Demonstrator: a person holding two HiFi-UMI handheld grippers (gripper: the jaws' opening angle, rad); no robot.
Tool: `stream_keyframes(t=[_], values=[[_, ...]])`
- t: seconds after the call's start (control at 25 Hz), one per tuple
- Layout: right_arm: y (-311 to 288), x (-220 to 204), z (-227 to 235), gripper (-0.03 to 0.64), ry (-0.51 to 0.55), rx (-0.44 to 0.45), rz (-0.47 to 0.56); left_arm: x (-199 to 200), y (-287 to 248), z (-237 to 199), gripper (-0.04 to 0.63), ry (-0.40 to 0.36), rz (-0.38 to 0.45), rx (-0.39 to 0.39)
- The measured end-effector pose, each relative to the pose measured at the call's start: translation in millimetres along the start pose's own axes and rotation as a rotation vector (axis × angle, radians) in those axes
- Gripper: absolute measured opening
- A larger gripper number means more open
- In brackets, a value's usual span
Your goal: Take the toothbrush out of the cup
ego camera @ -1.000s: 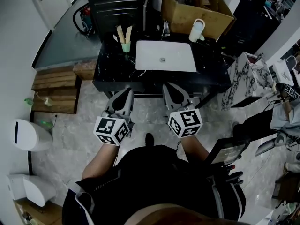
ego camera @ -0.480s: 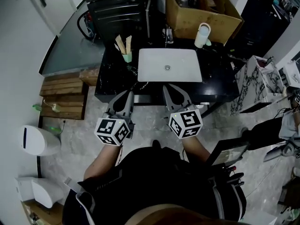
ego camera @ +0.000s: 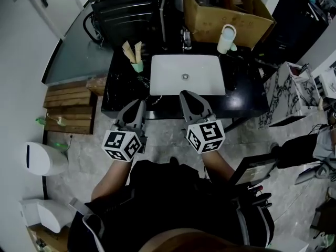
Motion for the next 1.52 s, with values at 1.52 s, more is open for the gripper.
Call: stream_keyframes(t=[1.52], values=[[-233.6,-24.3,-71.9,0.029,0.074,-0.209,-0.072,34.6,-69.7,-252.5,0.006,0.046,0.02,-0.175]])
Point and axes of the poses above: the fingertips, and each gripper's own axes: y backward along the fingers, z to its right, x out of its top, the point moved 6 cm from there along y, backward along the fingers, and after that the axes turned 2 degrees about z, right-handed, at the moved point
